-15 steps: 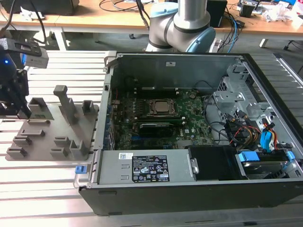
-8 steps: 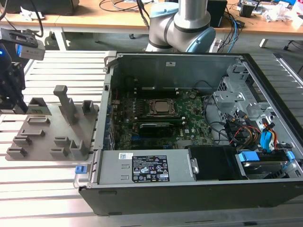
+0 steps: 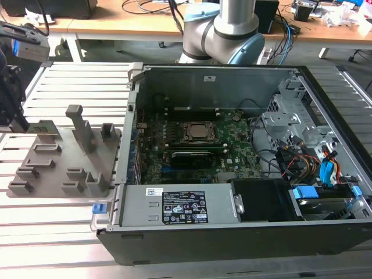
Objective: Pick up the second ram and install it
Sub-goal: 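Pick up the second ram and move it above second insertion slot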
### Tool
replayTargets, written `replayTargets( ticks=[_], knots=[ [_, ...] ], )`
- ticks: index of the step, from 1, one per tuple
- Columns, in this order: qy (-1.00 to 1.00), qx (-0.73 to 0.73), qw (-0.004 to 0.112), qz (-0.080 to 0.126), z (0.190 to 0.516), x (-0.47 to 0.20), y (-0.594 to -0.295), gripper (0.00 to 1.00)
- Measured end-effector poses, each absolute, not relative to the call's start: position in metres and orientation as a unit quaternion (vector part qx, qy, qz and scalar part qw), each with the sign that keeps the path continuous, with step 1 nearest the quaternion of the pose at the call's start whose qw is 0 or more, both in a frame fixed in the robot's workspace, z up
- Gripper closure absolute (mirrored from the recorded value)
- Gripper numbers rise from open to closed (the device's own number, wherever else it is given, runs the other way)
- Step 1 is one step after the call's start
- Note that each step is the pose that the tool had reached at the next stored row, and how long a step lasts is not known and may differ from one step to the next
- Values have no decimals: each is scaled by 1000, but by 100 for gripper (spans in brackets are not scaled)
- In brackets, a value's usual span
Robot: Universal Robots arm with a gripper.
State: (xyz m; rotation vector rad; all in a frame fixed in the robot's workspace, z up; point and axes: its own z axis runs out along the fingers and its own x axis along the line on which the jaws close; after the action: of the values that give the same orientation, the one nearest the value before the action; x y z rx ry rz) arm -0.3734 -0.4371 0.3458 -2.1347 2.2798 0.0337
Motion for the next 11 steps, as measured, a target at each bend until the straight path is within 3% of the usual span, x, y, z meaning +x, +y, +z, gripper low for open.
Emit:
replayTargets(
  ticks=[11],
  knots=[
    [730,-683,9,11,373,-373,-437,86]
  ],
)
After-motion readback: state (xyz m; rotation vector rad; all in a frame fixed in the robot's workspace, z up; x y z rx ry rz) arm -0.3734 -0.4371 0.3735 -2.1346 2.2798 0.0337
